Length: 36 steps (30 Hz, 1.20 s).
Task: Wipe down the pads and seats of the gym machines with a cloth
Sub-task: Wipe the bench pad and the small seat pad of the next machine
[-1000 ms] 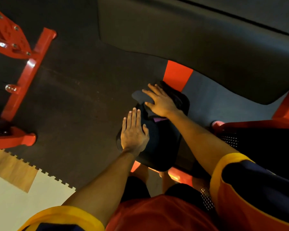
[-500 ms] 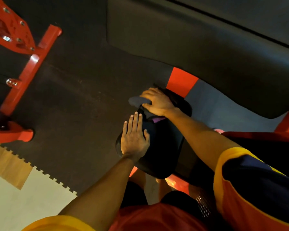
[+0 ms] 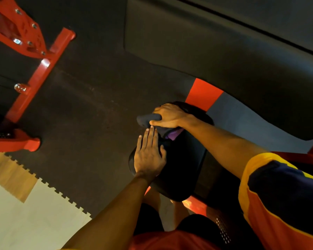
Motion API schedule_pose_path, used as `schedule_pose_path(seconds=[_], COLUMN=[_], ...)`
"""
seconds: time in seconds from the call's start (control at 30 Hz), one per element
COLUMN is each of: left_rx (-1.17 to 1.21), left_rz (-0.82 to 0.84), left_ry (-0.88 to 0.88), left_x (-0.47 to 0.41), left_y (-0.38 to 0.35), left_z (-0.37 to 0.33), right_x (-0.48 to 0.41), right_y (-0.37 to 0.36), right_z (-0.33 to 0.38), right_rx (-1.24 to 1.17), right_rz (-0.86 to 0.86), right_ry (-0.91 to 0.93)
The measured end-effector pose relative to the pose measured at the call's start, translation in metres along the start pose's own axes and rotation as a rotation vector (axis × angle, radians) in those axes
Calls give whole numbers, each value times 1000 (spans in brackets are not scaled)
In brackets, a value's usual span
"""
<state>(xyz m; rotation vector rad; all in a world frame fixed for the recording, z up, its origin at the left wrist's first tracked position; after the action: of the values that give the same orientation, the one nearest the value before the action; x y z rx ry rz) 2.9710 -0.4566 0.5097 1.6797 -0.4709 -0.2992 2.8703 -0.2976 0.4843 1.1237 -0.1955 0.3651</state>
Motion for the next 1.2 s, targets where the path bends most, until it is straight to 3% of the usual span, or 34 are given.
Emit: schedule_pose_path(seconds=[0.23,0.37,0.47,0.57,0.7,0.77,0.97,1.07,1.2], left_rx=[24,-5,-29,-13,5,-6,-30,-18,-12], left_rz=[-4,-9,-7,-4,-10,6,-20,-28,-52], left_ry=[32,23,18,34,37,34,18,23,9], left_x=[0,0,1,1,-6,-1,-1,1,-2], left_y=[1,0,-2,-2,1,1,-2,0,2], left_z=[3,2,2,2,-1,1,2,2,2], right_x=[-15,1,41,80,40,25,100,117,60], right_y=[9,-2,-18,-29,-12,-12,-40,-43,-14], right_z=[-47,-12,-1,-18,-52,-37,8,-10,-25], right_rx=[-114,-61,-204,-272,-247,-224,-214,-222,-203], right_rz=[-49,-138,-320,-325,-334,-314,-291,-270,-330], right_ry=[-303,-178,-51,-12,-190,-294,-88,-204,-377])
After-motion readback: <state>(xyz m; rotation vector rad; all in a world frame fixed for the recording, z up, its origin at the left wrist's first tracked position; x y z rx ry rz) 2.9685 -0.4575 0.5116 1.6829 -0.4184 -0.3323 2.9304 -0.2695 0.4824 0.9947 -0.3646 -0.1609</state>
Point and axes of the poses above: each hand's wrist, its own x-axis away from the middle knuckle, its own y-axis out of the back of the hand, z = x × y, the point moved 5 cm from there along -x, towards the middle knuckle, and after that the axes turned 8 degrees about -z, right-handed, at the moved point
